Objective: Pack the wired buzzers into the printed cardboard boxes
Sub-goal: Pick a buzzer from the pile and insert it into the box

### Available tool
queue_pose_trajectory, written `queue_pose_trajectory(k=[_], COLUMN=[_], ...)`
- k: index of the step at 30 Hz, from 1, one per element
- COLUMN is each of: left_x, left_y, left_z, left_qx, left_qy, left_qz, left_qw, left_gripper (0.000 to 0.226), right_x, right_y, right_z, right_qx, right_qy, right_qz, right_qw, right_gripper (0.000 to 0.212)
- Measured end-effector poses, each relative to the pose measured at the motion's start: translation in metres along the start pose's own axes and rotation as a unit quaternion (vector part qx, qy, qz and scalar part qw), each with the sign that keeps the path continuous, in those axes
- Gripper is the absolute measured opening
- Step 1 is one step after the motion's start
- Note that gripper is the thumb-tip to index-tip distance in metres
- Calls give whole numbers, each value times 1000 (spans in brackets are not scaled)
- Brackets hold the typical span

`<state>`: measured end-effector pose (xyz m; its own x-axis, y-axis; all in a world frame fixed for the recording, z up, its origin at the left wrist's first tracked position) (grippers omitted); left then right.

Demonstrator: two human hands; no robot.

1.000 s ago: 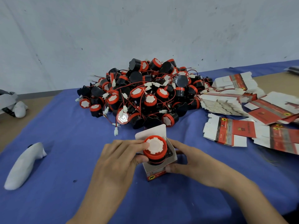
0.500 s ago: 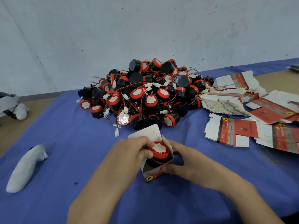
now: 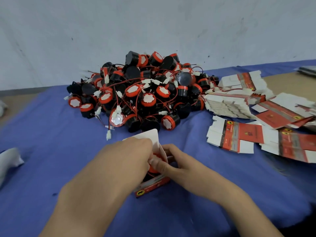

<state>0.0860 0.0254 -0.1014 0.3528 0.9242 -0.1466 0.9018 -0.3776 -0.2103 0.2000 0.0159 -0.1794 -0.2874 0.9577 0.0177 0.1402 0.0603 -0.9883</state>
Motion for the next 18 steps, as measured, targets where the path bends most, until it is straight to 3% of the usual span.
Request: queue_pose_trajectory(k=[6, 10, 12, 14, 16, 18], left_x=[5, 7, 3, -6, -14, -20], left_y=[18, 15, 5, -10, -16, -15], left_z=[-14, -13, -5, -1, 1, 2], left_qx=[152, 133, 38, -122, -305, -422], left_qy=[-20, -66, -85, -59, -12, 44], left_qz=[27, 71, 87, 77, 85, 106], left_qw=[988, 986, 992, 988, 949, 899], left_gripper=[17, 20, 11, 5, 11, 22], right_x=[-1, 3, 4, 4, 5, 5], right_y=[-1, 1, 2, 1, 0, 0], right_z=[6, 10, 10, 11, 11, 10], right_qx=[14, -55, -87, -95, -100, -107], right_qy=[-11, -2, 10, 13, 15, 21], right_qz=[12, 16, 17, 20, 19, 17], right_qw=[1000, 998, 996, 995, 995, 994], right_gripper=[36, 39, 35, 31, 30, 29])
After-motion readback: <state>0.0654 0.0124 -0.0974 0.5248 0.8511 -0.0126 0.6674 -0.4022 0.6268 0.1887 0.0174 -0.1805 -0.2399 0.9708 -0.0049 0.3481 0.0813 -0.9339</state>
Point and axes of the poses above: each hand's wrist, its own x-axis towards the middle knuckle, its own z-axis out of the palm, y = z × x, the point moved 8 cm from there along x, towards the middle knuckle, and after that the axes turned 11 degrees about x, right-handed, at the moved point
